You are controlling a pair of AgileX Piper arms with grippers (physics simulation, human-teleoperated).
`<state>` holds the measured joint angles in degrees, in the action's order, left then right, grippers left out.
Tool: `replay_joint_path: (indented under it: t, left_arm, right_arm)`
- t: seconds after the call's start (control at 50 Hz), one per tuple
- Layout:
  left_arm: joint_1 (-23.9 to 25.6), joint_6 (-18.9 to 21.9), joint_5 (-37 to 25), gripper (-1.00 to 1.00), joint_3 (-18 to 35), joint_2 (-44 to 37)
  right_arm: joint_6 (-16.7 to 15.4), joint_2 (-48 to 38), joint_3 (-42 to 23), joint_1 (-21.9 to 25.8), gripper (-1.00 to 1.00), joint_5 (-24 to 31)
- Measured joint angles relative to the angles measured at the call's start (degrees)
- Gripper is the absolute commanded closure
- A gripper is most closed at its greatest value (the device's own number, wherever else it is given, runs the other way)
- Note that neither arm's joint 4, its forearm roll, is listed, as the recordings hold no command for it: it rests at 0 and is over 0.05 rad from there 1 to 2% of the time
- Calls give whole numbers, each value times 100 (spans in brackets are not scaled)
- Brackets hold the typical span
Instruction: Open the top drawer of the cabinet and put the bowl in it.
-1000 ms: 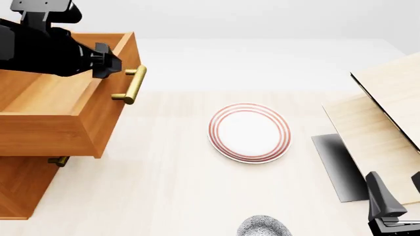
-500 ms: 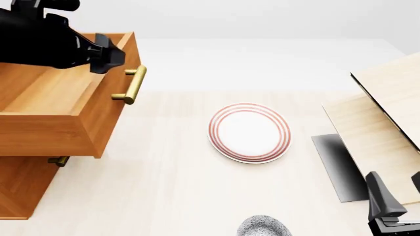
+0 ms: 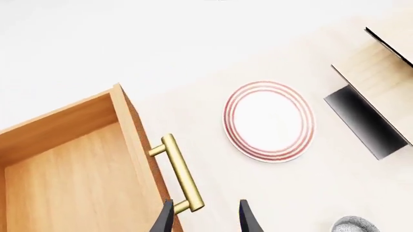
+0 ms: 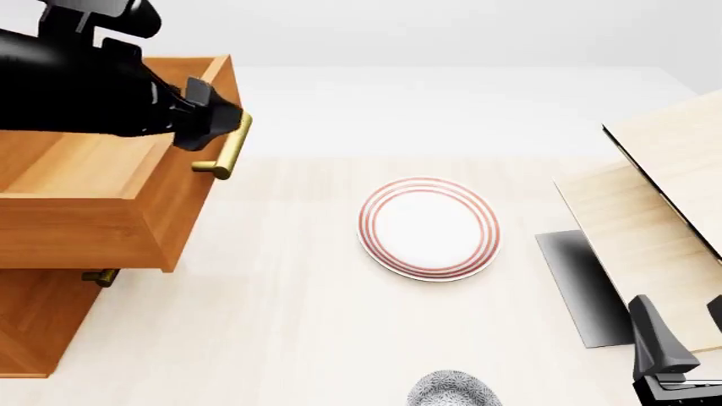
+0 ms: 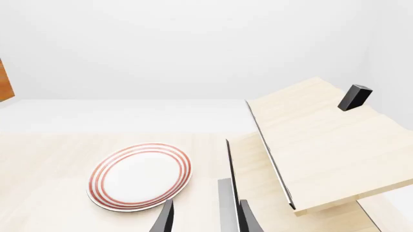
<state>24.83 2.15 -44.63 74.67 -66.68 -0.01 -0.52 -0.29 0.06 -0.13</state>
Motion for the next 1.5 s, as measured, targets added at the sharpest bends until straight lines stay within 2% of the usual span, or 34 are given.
replay_joint_path:
  t: [0.62,0.84,1.18,1.5]
  left_arm:
    - [1084,-50,702,-100,-883,43]
    - [1381,-214,1001,-100,-1214,-48]
    - [1805,-688,1577,-100,-1689,-308]
    - [2149,-984,1699,-100,-1799,-552]
  right_arm:
    - [0,0,0,0,-100,0]
    - [0,0,0,0,-100,0]
    - [0,0,0,0,-100,0]
    - [-1,0,0,1,-100,0]
